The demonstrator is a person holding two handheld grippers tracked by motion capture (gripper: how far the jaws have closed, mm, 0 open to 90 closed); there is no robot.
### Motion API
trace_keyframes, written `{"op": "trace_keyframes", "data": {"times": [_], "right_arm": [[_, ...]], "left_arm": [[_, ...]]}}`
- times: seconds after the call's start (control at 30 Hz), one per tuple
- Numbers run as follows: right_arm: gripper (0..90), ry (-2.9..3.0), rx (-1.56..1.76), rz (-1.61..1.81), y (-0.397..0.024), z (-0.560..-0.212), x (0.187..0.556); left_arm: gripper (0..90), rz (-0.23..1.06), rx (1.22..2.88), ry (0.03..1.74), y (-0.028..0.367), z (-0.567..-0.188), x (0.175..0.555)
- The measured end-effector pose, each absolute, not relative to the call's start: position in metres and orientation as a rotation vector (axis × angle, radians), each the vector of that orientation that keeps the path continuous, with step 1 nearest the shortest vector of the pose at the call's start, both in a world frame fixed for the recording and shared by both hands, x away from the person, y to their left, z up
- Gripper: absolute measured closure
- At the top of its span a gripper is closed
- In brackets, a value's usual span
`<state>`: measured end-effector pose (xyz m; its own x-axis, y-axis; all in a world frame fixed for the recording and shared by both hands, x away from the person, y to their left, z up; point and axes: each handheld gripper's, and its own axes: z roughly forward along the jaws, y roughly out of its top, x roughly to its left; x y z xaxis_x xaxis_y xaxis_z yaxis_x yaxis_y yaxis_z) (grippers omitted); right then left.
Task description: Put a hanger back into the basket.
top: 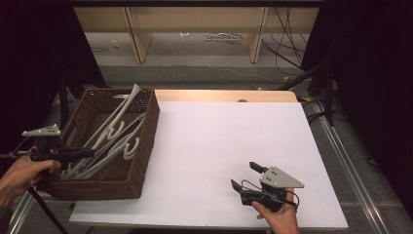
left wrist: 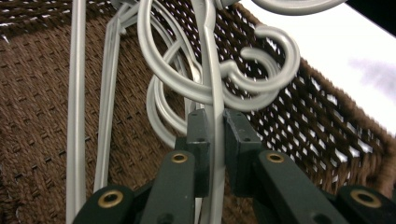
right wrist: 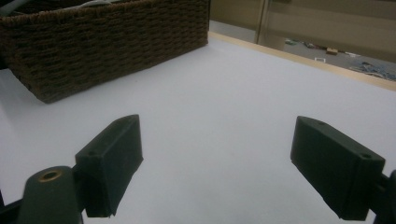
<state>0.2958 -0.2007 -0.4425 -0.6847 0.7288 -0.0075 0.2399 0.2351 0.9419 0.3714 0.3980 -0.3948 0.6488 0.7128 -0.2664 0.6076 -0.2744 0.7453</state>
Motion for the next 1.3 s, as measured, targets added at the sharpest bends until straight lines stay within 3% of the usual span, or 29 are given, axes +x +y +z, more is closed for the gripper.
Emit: {"op": "trace_keyframes", "data": {"times": [0.57,0.67,0.7,0.87,1.0,1.2,1.3], "right_arm": [[17.7,2.074,0.891,1.431,-0.201,-0.441,0.295],[17.7,2.075,0.906,1.445,-0.2,-0.442,0.295],[17.7,2.075,0.906,1.445,-0.2,-0.442,0.295],[17.6,2.084,0.908,1.434,-0.2,-0.442,0.295],[17.7,2.077,0.905,1.444,-0.2,-0.442,0.295],[17.6,2.068,0.894,1.435,-0.201,-0.441,0.295],[17.6,2.07,0.892,1.434,-0.201,-0.441,0.295]], "left_arm": [[80.5,0.139,2.203,1.044,0.376,-0.402,0.379],[69.6,0.161,2.261,1.047,0.378,-0.401,0.382],[69.6,0.165,2.258,1.046,0.378,-0.401,0.382],[52.0,0.214,2.18,1.111,0.375,-0.394,0.382],[43.0,0.242,2.115,1.121,0.37,-0.384,0.382],[35.0,0.267,1.951,1.123,0.349,-0.368,0.38],[33.0,0.271,1.952,1.11,0.339,-0.365,0.379]]}}
